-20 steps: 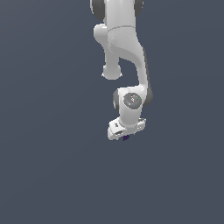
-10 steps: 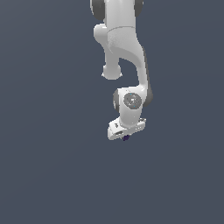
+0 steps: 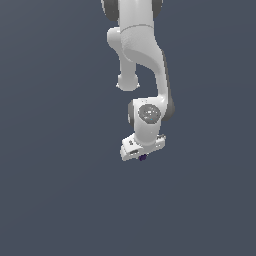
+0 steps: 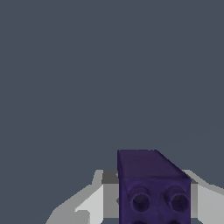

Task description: Pick up the object and move it to a goal position.

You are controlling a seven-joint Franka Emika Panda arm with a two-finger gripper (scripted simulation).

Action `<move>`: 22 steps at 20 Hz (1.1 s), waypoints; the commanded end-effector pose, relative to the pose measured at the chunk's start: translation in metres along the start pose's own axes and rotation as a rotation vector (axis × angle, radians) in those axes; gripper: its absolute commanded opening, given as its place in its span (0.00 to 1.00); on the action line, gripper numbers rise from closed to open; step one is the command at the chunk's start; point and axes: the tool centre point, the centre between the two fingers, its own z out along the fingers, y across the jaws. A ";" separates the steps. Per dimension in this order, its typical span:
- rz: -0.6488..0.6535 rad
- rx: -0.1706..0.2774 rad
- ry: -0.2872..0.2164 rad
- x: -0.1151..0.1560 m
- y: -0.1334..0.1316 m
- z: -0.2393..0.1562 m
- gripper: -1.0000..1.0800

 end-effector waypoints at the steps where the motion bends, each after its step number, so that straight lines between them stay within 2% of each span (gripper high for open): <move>1: 0.001 -0.001 0.001 0.004 0.009 -0.012 0.00; 14: 0.001 0.000 0.001 0.035 0.073 -0.101 0.00; 22: 0.001 0.000 0.001 0.046 0.094 -0.127 0.00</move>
